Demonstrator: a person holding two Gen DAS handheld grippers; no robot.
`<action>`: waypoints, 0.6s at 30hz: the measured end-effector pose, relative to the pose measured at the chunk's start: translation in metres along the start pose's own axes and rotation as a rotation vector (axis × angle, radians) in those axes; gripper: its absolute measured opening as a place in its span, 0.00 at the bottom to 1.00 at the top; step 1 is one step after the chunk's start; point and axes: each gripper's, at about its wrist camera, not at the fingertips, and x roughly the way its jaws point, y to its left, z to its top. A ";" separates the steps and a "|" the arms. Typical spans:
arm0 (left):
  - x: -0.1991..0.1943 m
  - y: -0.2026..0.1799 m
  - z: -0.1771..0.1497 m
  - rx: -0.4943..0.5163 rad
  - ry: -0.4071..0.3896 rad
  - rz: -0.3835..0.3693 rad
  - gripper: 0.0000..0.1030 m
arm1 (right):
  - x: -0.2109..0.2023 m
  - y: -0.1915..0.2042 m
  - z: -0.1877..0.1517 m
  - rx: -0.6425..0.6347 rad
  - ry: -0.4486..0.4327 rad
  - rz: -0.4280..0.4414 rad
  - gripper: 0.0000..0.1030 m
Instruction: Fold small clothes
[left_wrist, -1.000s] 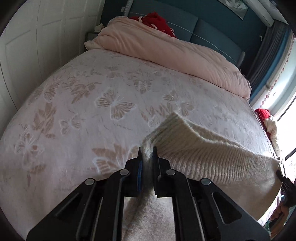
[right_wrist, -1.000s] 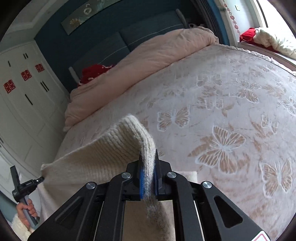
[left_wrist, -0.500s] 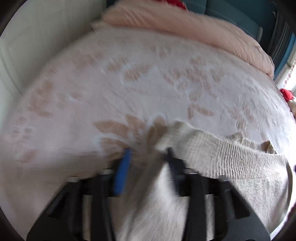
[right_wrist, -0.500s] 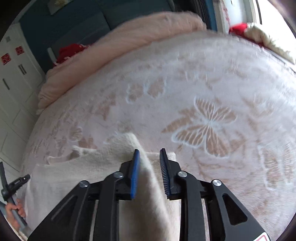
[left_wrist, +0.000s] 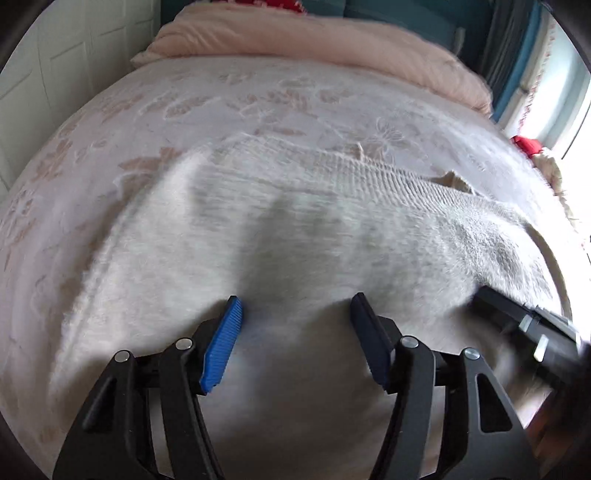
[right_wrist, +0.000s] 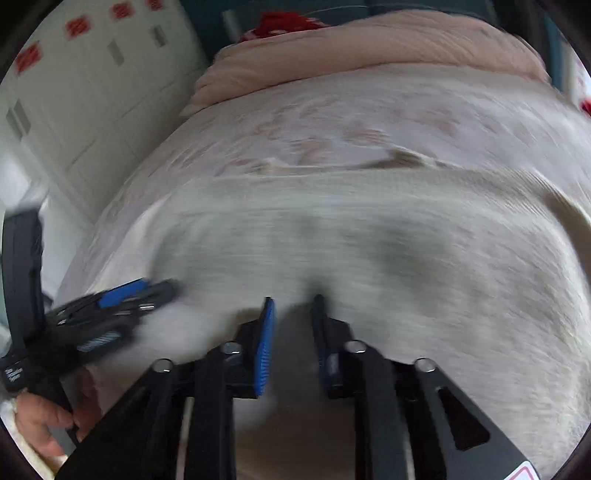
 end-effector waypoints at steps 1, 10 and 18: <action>-0.002 0.005 -0.001 0.013 0.000 0.018 0.58 | -0.010 -0.022 -0.001 0.049 -0.009 -0.025 0.00; -0.039 0.052 -0.015 -0.039 -0.009 -0.025 0.62 | -0.112 -0.127 -0.035 0.293 -0.077 -0.221 0.35; -0.054 0.108 -0.056 -0.468 0.033 -0.043 0.88 | -0.114 -0.145 -0.084 0.509 -0.045 -0.197 0.64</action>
